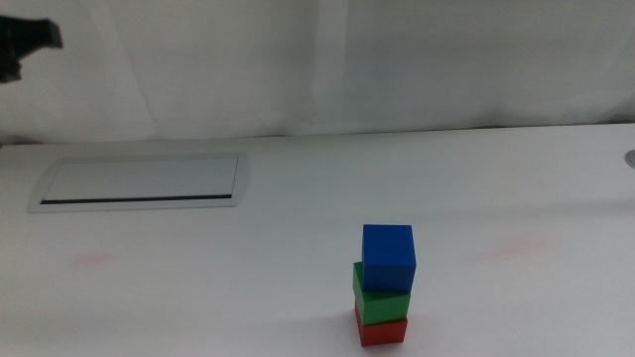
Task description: Stack red cubes first, then green, then blue cubes in a specific spot.
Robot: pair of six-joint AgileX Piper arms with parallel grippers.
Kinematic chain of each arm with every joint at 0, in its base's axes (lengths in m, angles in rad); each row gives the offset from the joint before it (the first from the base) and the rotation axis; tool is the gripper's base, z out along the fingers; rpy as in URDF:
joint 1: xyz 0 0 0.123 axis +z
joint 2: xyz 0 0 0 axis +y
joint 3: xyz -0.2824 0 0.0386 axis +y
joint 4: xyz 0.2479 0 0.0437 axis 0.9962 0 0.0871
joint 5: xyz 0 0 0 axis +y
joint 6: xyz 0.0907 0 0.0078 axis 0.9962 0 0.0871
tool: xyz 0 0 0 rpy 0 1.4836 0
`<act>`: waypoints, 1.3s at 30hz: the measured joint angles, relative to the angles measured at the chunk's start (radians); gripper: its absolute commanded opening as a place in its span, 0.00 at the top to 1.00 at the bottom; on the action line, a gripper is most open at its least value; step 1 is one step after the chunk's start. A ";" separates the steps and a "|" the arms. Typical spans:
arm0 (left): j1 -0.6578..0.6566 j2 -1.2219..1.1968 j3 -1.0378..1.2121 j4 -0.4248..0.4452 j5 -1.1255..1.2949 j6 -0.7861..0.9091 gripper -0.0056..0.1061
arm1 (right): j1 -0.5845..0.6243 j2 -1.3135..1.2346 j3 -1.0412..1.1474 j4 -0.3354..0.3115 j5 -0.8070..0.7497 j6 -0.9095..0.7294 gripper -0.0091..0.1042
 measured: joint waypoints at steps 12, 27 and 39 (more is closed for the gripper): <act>0.041 -0.373 0.479 0.054 -0.274 0.010 0.97 | -0.271 -0.098 0.005 0.241 0.081 -0.302 0.94; 0.041 -1.234 1.026 0.084 -0.523 0.034 0.97 | -0.231 -0.745 0.466 0.340 0.008 -0.357 0.94; 0.041 -1.360 1.360 0.084 -0.709 0.031 0.97 | -0.229 -0.824 0.778 0.452 -0.252 -0.347 0.94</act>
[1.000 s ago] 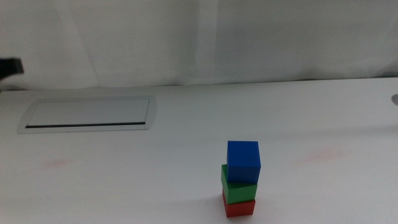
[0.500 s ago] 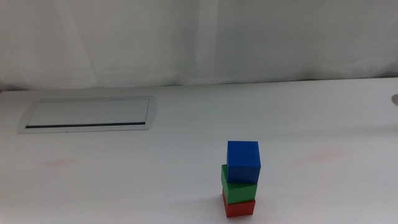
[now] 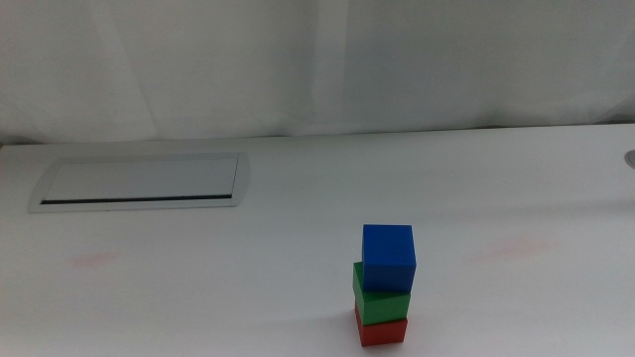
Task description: Stack red cubes first, then green, then blue cubes in a specific spot.
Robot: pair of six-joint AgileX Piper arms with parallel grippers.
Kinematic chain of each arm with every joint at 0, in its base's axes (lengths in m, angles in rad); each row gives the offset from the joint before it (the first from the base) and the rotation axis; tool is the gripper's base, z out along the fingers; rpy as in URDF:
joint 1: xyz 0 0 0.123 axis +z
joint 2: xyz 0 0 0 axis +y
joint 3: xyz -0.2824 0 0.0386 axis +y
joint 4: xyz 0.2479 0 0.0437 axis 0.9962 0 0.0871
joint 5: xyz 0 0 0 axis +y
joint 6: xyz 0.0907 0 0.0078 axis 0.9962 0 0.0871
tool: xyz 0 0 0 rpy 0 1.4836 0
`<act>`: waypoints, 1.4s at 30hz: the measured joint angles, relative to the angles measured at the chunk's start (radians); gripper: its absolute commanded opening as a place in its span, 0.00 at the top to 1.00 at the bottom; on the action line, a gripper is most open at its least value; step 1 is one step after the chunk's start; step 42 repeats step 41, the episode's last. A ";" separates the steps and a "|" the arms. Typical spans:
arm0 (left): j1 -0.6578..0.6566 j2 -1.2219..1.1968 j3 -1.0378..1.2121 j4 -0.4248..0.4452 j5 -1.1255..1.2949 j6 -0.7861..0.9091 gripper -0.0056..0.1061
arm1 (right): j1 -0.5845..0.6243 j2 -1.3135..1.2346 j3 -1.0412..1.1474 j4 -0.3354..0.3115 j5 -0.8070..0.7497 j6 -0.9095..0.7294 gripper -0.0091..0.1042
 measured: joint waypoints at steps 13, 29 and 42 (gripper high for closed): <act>0.000 0.000 0.009 0.000 -0.002 -0.034 0.97 | 0.107 0.030 0.233 0.066 -0.236 -0.274 0.94; 0.000 0.000 0.009 0.000 -0.002 -0.034 0.97 | 0.227 -0.296 0.318 0.078 -0.271 -0.287 0.94; 0.000 0.000 0.009 0.000 -0.002 -0.034 0.97 | 0.227 -0.300 0.318 0.116 -0.257 -0.282 0.94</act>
